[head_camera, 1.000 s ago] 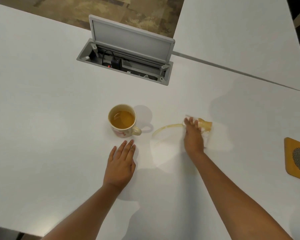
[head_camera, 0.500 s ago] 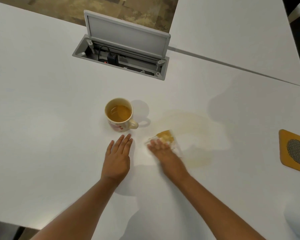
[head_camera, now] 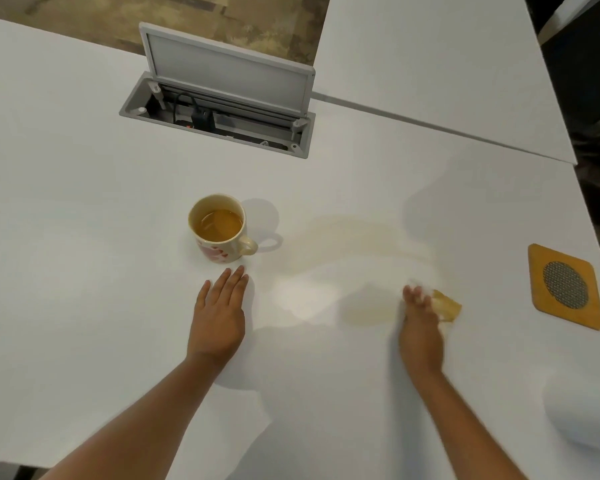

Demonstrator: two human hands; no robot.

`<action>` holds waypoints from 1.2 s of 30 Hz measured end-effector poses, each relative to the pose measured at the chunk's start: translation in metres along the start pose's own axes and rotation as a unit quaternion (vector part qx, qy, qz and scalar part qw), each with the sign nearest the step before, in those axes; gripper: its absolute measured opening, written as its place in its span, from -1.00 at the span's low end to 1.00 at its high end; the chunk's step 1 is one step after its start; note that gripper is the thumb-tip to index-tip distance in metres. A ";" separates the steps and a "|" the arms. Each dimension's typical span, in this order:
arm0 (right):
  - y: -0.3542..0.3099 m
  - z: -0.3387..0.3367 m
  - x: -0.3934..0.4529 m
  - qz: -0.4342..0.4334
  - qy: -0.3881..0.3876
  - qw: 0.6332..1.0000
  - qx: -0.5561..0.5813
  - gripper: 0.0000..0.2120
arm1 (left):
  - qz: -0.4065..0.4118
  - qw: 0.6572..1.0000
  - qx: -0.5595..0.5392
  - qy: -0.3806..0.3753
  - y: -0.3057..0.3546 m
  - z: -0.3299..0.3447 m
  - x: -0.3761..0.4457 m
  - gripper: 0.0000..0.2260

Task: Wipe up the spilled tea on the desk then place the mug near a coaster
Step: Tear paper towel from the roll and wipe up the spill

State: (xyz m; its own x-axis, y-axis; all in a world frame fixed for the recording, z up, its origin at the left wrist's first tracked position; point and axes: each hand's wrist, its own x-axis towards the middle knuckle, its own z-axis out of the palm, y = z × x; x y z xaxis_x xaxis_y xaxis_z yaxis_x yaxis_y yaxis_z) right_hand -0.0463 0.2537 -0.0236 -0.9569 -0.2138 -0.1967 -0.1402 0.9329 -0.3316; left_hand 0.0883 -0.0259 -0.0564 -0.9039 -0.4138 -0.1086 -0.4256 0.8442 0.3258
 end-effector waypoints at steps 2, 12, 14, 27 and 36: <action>-0.030 0.030 -0.018 -0.079 -0.016 0.995 -0.061 -0.53 | 0.003 1.000 0.013 0.003 -0.001 0.000 0.001 -0.54; -0.080 0.063 -0.067 -0.364 -0.069 0.928 -0.040 -0.43 | 0.020 1.000 0.010 0.016 -0.001 -0.001 0.001 -0.52; -0.036 0.043 -0.043 -0.319 0.015 0.946 -0.060 -0.35 | 0.018 1.000 0.008 0.016 -0.001 -0.001 0.001 -0.56; -0.047 0.046 -0.009 -0.051 0.015 0.997 0.058 -0.47 | -0.009 1.000 -0.026 0.000 -0.001 -0.002 0.001 -0.51; -0.132 0.083 -0.012 -0.371 -0.190 0.908 0.042 -0.49 | -0.012 0.996 -0.094 0.007 -0.001 -0.007 -0.001 -0.44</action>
State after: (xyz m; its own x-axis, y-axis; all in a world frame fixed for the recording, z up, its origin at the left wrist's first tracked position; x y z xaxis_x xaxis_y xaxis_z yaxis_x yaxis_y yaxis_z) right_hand 0.0044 0.1092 -0.0543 -0.4479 -0.8740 -0.1883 -0.6757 0.4688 -0.5689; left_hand 0.0898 -0.0287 -0.0499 -0.8922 -0.4389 -0.1061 -0.4306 0.7561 0.4929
